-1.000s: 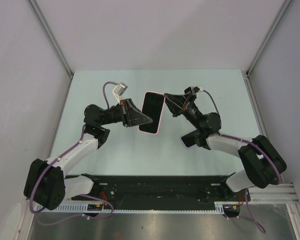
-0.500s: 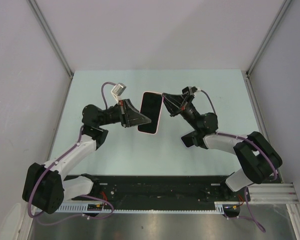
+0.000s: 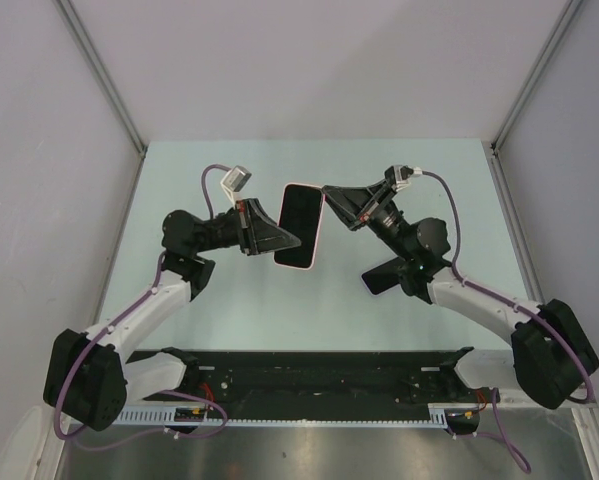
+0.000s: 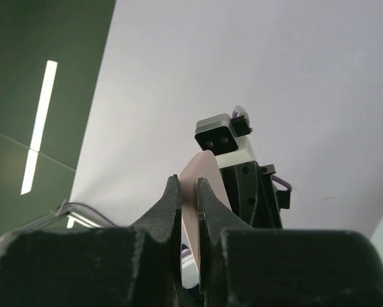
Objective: Take the phone out of the phone case
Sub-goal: Remove the phone case from the phone.
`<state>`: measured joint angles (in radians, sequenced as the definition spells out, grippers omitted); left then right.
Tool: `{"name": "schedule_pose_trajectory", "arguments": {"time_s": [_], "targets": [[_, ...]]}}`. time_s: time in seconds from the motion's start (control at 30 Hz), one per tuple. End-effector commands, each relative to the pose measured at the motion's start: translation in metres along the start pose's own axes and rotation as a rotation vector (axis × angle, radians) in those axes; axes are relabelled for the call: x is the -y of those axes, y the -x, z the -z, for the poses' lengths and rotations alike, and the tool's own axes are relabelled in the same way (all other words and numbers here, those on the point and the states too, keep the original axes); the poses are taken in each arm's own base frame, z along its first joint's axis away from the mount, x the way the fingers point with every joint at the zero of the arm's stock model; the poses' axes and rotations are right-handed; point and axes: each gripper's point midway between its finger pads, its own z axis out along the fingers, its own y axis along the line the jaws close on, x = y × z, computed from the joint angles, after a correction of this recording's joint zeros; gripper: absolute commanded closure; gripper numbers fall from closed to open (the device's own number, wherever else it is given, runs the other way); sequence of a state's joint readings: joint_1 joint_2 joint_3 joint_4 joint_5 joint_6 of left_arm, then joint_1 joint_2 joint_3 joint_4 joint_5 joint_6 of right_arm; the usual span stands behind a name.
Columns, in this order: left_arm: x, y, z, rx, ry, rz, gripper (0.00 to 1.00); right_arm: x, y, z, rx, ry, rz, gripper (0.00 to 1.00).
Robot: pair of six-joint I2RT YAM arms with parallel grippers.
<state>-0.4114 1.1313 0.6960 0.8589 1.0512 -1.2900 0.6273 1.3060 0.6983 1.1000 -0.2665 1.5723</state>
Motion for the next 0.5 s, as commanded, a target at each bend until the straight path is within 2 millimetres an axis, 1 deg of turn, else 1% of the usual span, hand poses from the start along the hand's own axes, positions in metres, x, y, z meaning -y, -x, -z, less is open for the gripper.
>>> {"name": "schedule_pose_trajectory", "arguments": {"time_s": [0.0,0.07,0.13,0.17,0.3,0.33,0.37,0.4,0.43,0.47], "targets": [[0.093,0.013,-0.003,0.007,-0.227,-0.322,1.0,0.153,-0.027,0.05,-0.119,-0.6,0.054,1.0],[0.096,0.014,-0.003,0.007,-0.235,-0.328,1.0,0.164,-0.027,0.055,-0.132,-0.641,0.035,1.0],[0.099,0.014,-0.003,0.008,-0.242,-0.332,1.0,0.168,-0.031,0.055,-0.155,-0.63,-0.023,1.0],[0.102,0.013,-0.002,0.007,-0.248,-0.335,1.0,0.167,-0.035,0.049,-0.171,-0.596,-0.082,1.0],[0.112,0.013,0.0,0.011,-0.272,-0.347,1.0,0.171,-0.043,0.039,-0.197,-0.545,-0.198,1.0],[0.113,0.012,0.001,0.01,-0.274,-0.352,1.0,0.17,-0.046,0.038,-0.202,-0.53,-0.23,1.0],[0.115,0.013,0.001,0.012,-0.274,-0.356,1.0,0.16,-0.049,0.031,-0.211,-0.471,-0.271,1.0],[0.118,0.011,0.002,0.008,-0.278,-0.364,1.0,0.164,-0.051,0.03,-0.213,-0.466,-0.306,1.0],[0.119,0.012,0.002,0.01,-0.273,-0.363,1.0,0.163,-0.053,0.028,-0.215,-0.449,-0.327,1.0],[0.12,0.011,0.002,0.008,-0.274,-0.375,1.0,0.153,-0.053,0.023,-0.213,-0.404,-0.355,1.0]]}}
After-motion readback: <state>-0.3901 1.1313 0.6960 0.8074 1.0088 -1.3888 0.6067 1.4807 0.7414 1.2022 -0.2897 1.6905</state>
